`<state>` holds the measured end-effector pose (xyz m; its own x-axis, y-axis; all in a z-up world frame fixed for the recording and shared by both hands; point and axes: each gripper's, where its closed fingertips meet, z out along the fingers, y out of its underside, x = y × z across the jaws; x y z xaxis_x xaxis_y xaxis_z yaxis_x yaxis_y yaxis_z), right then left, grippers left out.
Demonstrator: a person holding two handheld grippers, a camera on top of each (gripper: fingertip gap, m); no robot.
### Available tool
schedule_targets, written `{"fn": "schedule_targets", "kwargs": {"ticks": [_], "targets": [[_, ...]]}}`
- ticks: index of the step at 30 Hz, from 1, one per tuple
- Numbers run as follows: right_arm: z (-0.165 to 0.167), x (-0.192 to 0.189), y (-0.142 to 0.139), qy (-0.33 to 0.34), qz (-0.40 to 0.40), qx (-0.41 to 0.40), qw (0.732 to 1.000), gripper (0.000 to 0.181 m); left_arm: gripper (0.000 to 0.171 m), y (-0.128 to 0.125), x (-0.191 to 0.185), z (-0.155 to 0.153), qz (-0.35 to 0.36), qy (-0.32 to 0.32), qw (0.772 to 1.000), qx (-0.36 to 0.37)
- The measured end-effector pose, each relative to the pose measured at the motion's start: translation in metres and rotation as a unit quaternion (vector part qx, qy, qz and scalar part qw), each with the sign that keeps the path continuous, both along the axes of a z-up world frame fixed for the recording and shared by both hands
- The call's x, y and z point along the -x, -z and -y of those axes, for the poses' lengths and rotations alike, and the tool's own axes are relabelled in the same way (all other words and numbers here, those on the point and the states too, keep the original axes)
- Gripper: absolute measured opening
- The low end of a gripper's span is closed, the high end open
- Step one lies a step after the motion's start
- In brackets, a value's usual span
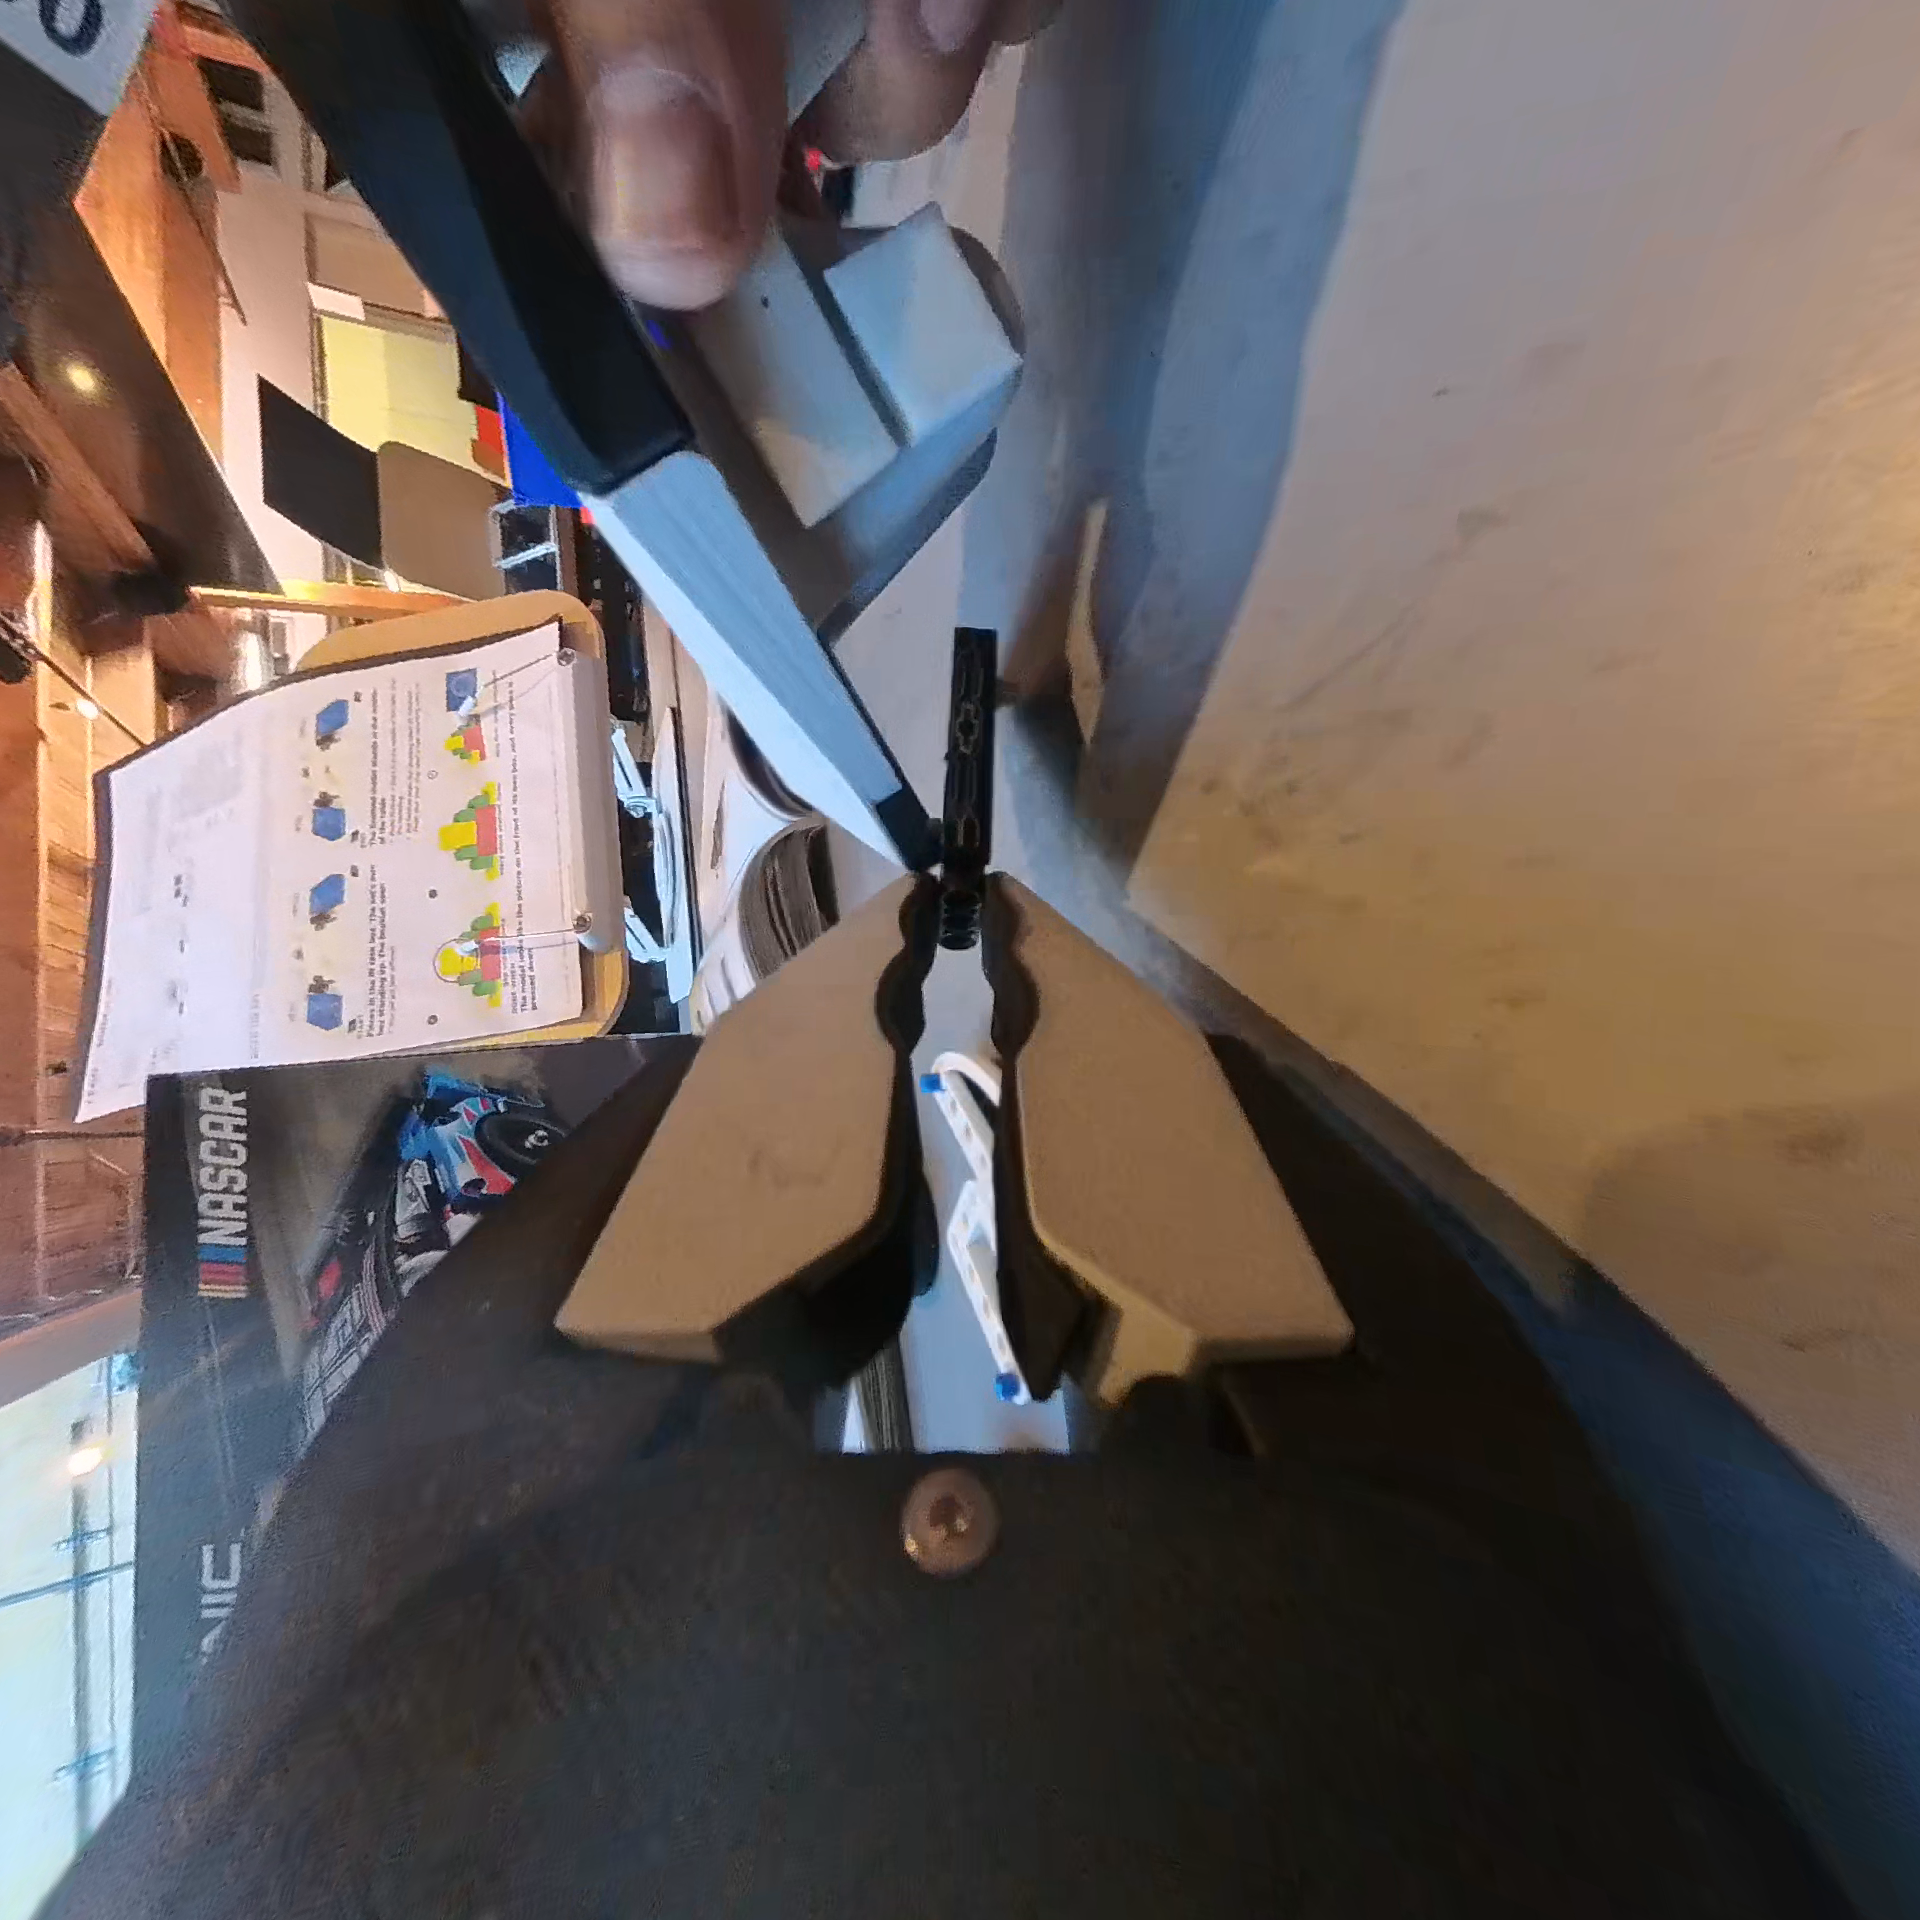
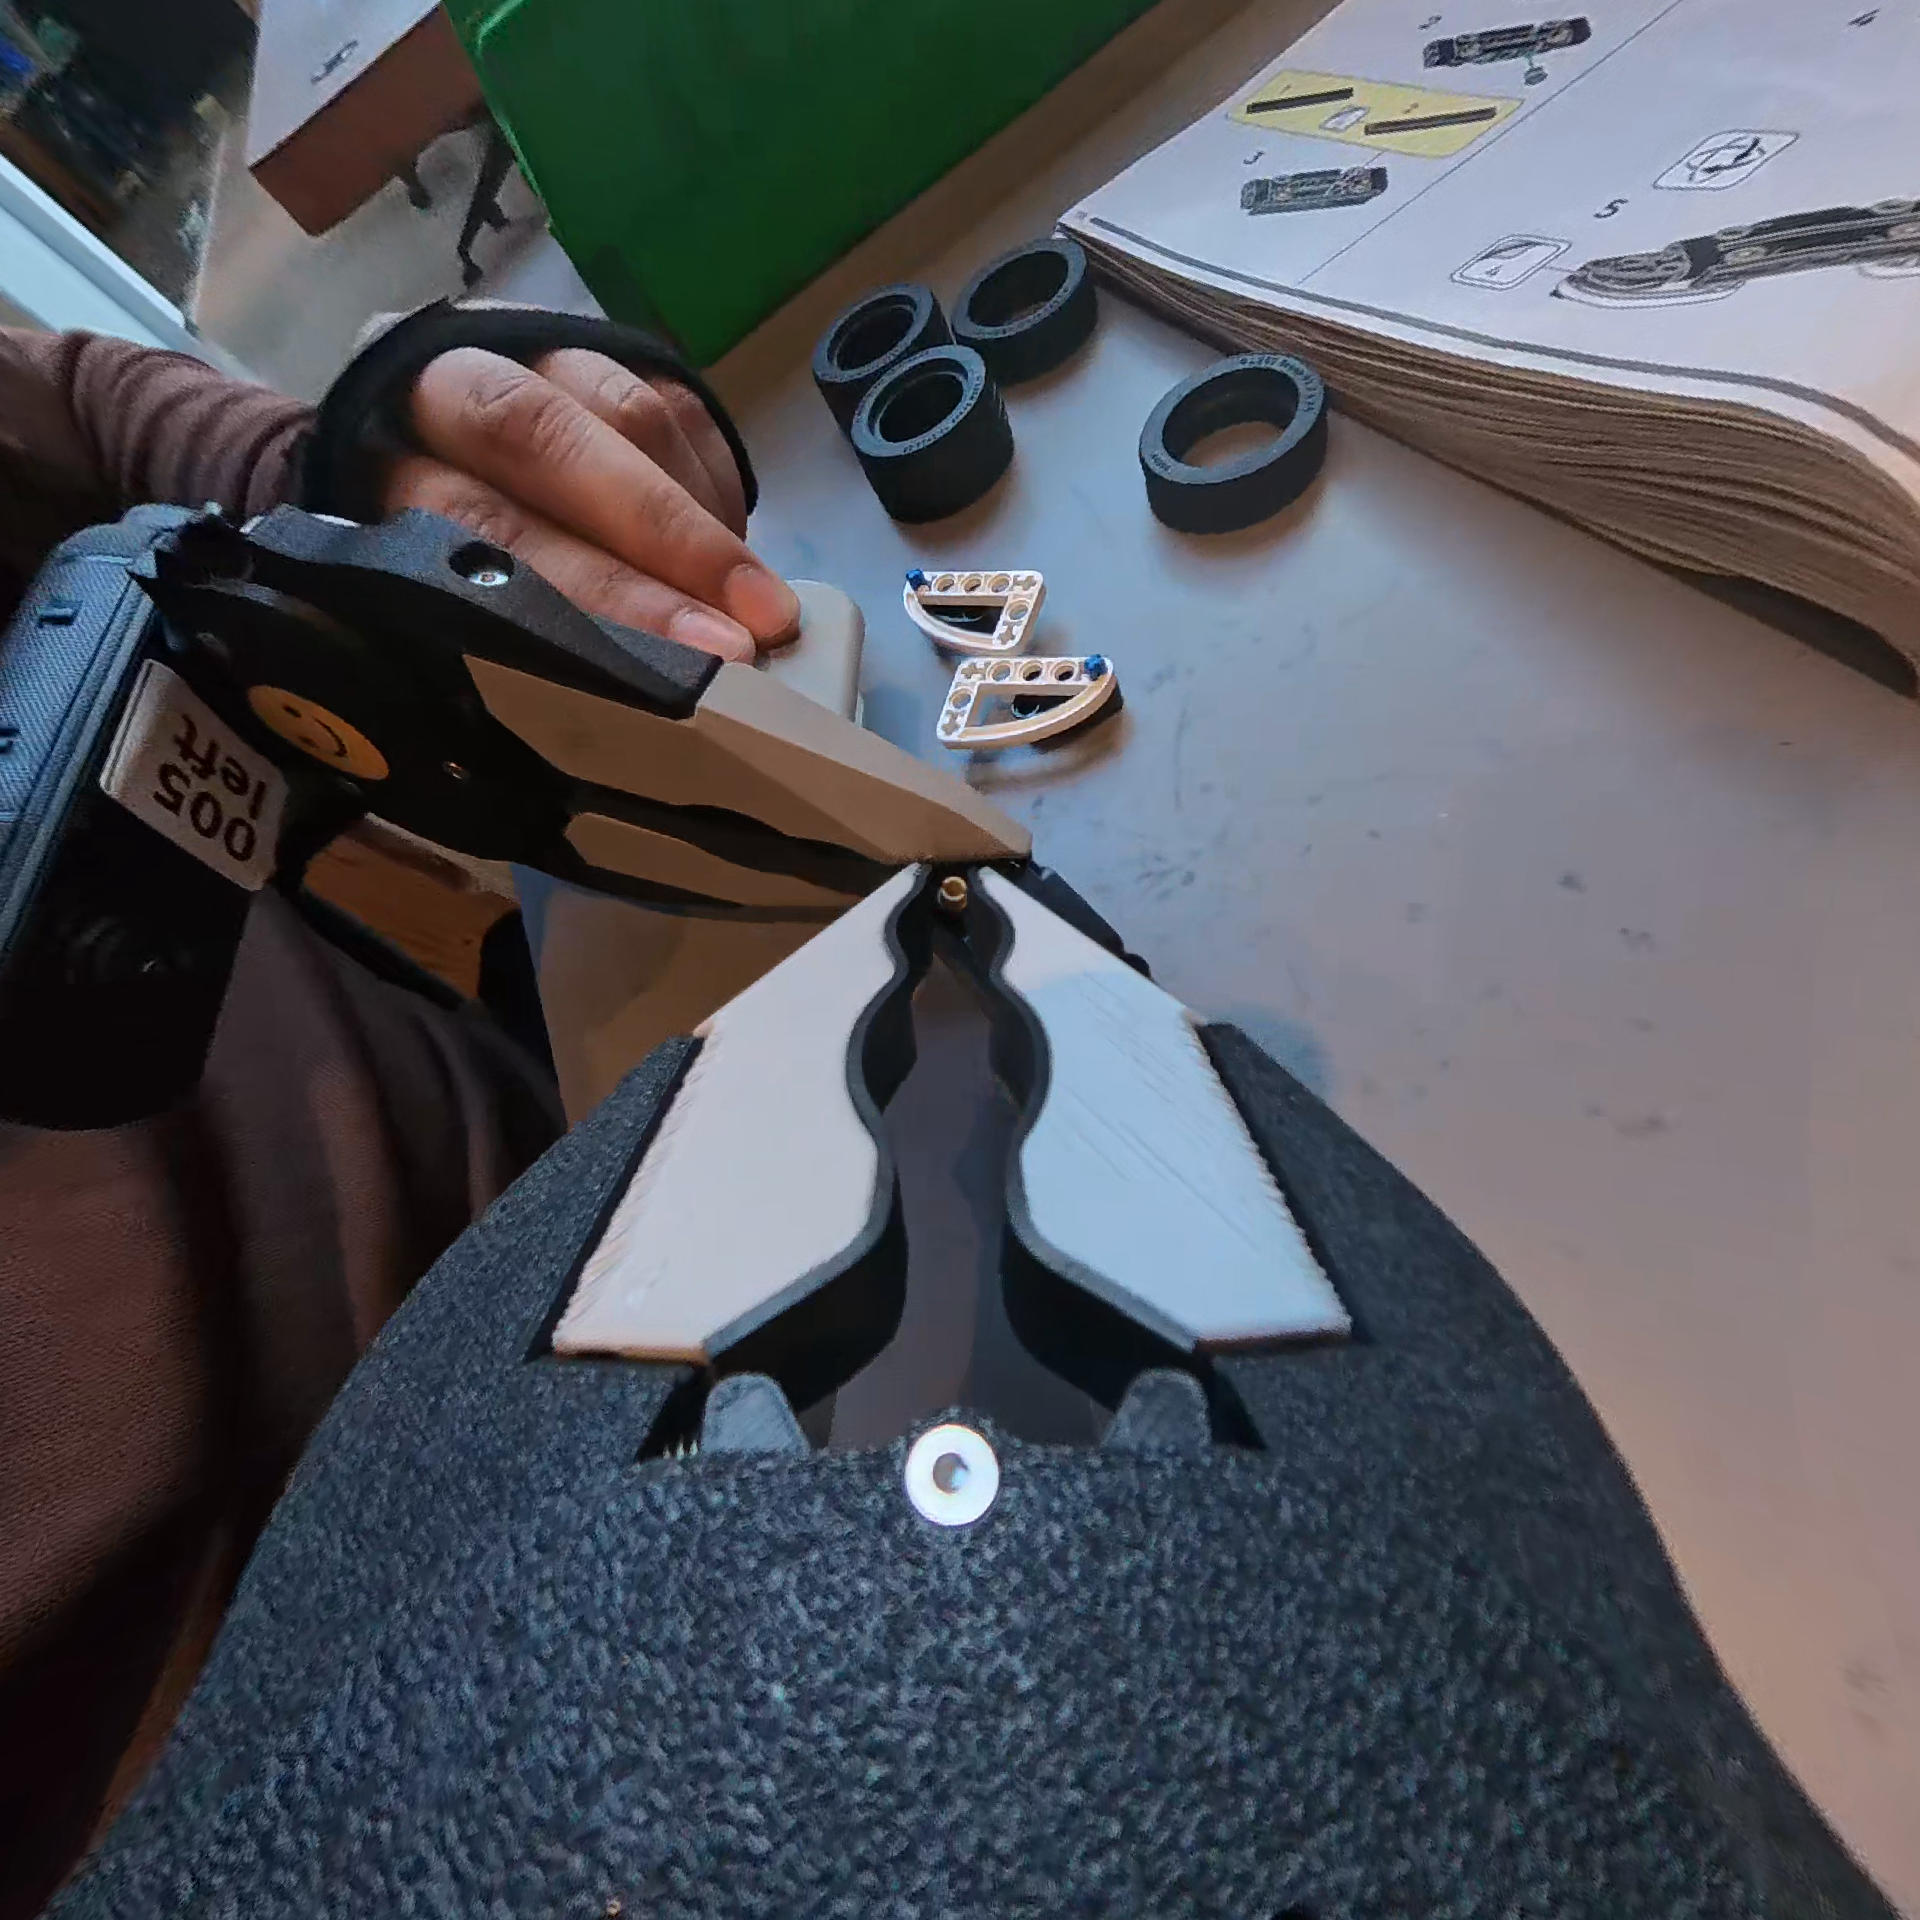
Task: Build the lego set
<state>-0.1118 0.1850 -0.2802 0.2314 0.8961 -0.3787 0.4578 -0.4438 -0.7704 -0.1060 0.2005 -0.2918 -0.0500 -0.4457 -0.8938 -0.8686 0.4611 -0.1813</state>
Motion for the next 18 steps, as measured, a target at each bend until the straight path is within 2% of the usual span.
{"fn": "schedule_targets", "kwargs": {"ticks": [10,14,18], "targets": [[0.003,-0.001,0.005,0.002,0.005,0.018,1.000,0.004,0.007,0.006,-0.001,0.001,-0.013,0.001,1.000,0.003],[-0.005,0.002,0.002,0.024,0.007,-0.021,0.999,0.002,0.007,0.005,0.003,-0.004,0.011,-0.017,0.999,0.028],[-0.013,0.004,-0.006,0.048,-0.023,-0.010,0.999,0.001,0.007,-0.001,0.004,-0.009,0.033,-0.032,0.998,0.033]]}}
